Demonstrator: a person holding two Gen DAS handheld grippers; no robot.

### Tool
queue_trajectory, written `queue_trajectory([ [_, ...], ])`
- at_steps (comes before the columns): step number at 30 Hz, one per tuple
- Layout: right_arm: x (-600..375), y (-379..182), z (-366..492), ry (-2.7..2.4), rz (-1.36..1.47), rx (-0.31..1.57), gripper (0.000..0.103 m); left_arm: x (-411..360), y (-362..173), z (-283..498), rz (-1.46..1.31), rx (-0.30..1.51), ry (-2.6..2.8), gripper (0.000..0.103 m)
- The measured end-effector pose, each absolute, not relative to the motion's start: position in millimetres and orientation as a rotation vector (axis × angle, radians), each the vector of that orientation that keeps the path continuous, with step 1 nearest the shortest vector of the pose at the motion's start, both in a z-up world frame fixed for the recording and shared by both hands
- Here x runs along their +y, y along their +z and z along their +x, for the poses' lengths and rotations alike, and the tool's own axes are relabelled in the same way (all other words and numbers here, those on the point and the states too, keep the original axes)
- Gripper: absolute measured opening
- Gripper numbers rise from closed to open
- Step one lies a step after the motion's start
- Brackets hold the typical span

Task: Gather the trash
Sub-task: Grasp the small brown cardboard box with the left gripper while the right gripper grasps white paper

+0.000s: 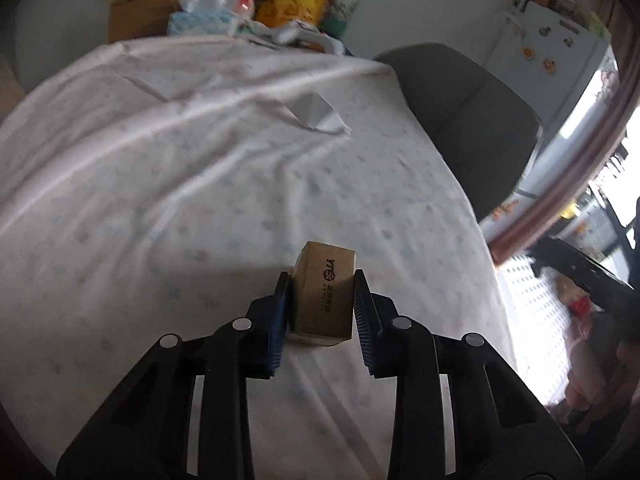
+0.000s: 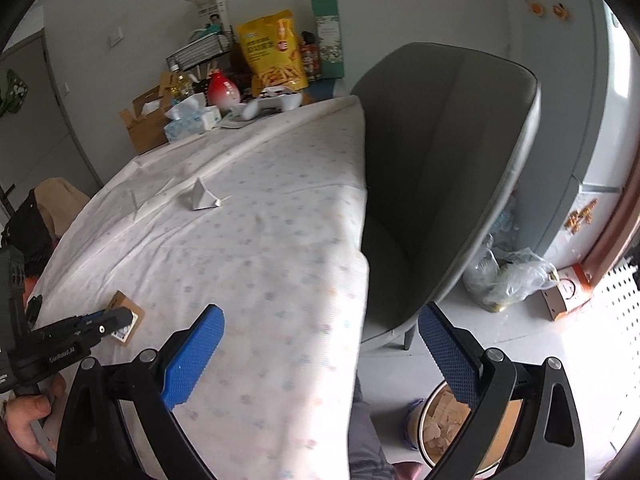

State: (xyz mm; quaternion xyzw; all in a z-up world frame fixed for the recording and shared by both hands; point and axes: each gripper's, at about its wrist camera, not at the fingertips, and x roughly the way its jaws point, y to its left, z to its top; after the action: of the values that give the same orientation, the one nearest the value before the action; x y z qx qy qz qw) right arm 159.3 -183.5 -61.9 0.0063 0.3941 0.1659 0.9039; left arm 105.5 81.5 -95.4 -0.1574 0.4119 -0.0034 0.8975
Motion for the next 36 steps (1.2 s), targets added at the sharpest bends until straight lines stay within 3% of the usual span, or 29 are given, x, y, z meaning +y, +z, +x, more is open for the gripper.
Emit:
queue_trajectory([
  [15,-114.5,-48.6,180.8,0.465,-0.095,0.786,0.093,144.8,-65.8,95.9,-0.415,0.713,0.169,0.031],
  [23,-62.7,-52.2,203.2,0.565,-0.182,0.802,0.075,176.8,-69.0,94.2,-0.479,0.672,0.248,0.031],
  [36,0.3,-68.7,263.6,0.622,-0.275,0.832,0.063,219.8,-83.1,91.9,-0.579,0.617,0.394,0.031],
])
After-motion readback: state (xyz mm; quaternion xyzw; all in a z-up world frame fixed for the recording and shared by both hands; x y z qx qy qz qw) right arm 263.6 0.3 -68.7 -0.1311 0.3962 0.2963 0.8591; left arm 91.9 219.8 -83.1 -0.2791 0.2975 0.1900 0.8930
